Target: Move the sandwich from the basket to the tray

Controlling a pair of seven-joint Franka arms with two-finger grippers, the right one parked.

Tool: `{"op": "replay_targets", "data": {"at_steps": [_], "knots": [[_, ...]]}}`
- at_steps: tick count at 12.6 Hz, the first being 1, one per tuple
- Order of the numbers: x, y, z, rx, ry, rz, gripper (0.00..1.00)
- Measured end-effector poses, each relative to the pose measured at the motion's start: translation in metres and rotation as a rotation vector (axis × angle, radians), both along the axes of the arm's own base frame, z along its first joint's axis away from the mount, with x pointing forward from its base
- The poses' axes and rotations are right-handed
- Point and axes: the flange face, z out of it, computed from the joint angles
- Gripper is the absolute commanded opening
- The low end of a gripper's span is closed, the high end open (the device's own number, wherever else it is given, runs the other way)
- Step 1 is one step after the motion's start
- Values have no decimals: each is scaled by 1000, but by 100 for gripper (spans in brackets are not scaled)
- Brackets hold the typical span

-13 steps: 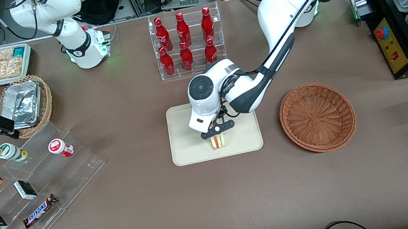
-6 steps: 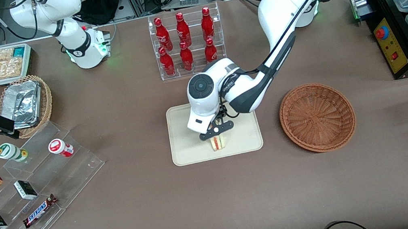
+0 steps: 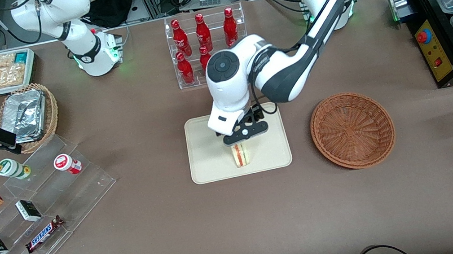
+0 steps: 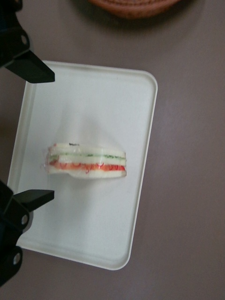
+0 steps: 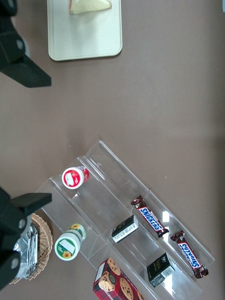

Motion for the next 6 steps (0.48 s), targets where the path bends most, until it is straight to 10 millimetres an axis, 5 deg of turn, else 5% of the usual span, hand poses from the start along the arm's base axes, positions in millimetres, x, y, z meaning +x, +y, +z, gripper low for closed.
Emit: {"op": "replay_targets", "data": {"at_steps": [3,6], "knots": [[13,25,6,39,20,-12,100],[38,70,7,92,56,55,100]]}}
